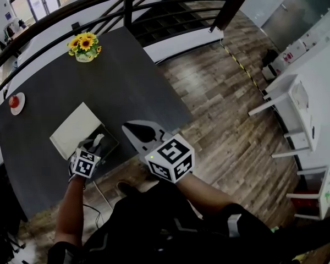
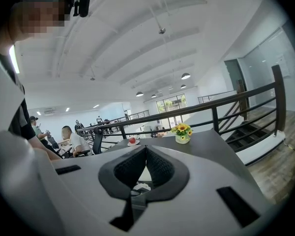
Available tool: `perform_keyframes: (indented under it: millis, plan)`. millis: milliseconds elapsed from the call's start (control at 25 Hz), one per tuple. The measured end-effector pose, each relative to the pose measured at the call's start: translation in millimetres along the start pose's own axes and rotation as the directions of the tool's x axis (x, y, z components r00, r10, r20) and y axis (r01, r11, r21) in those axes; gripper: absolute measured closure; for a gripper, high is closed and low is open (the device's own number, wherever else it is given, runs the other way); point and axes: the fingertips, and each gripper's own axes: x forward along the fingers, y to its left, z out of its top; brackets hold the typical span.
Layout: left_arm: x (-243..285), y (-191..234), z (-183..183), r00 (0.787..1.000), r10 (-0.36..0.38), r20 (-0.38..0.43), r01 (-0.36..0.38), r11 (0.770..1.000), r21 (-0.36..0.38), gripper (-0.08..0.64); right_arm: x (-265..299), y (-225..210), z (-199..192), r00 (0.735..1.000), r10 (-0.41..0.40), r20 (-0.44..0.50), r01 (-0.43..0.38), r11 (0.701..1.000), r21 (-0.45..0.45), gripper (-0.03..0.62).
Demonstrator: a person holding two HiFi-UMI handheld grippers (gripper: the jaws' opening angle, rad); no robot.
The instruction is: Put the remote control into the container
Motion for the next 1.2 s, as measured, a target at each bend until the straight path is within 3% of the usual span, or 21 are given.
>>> perform_keyframes:
  millis: [720, 1200]
  plan:
    - [42.3, -9.0, -2.5, 0.995, -0.032, -0.098, 0.039, 0.997, 0.07, 0.451, -0.6, -15.7, -5.0, 1.0, -0.011, -0.005, 0.011, 1.0, 0.021, 0.591]
    - [46.8, -14.2, 4.9, 0.997, -0.035, -0.063, 0.042, 0.993, 0.111, 0.451, 1.7, -16.3, -7.5, 1.0, 0.002, -0.015, -0.002, 1.0, 0.026, 0.591]
